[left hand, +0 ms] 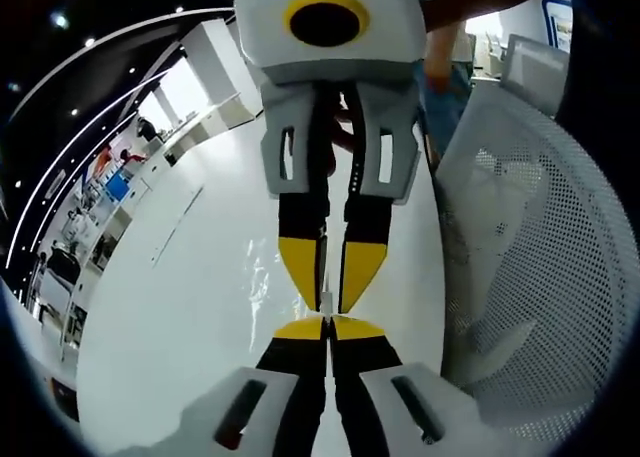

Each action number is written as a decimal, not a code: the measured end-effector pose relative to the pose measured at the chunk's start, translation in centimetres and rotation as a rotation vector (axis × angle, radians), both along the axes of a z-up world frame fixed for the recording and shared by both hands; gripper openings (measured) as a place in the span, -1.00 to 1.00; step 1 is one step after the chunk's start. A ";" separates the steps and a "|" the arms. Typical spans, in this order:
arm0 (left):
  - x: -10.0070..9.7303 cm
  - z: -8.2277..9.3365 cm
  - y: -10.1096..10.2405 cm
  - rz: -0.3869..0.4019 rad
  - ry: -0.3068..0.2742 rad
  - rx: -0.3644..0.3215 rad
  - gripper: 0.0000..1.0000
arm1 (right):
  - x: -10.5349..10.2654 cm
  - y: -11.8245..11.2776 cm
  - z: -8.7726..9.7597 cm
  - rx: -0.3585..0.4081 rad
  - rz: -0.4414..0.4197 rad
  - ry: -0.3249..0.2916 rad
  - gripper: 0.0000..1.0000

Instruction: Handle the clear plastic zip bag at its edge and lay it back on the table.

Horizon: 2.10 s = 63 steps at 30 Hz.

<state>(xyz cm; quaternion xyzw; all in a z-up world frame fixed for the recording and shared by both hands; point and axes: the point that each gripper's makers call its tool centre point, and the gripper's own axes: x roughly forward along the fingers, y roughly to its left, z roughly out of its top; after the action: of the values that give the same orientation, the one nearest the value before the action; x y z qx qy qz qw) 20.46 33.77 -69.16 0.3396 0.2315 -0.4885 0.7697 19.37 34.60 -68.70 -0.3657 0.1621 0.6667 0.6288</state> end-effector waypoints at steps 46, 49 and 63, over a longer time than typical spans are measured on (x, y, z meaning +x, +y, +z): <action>0.2 -1.1 0.4 -0.001 0.003 0.115 -1.00 | 0.5 -1.6 -1.8 -0.098 -0.077 0.041 -1.00; 0.5 -1.2 0.5 0.008 0.004 0.113 -1.00 | 0.6 -1.7 -1.9 -0.102 -0.072 0.039 -1.00; 0.3 -1.5 -0.3 -0.011 0.023 0.110 -1.00 | 0.3 -1.1 -1.8 -0.096 -0.062 0.029 -1.00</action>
<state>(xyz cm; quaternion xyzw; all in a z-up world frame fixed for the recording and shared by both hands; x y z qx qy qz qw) 20.73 33.51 -70.66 0.3771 0.2651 -0.4833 0.7443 19.66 33.48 -70.47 -0.3804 0.2145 0.6435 0.6286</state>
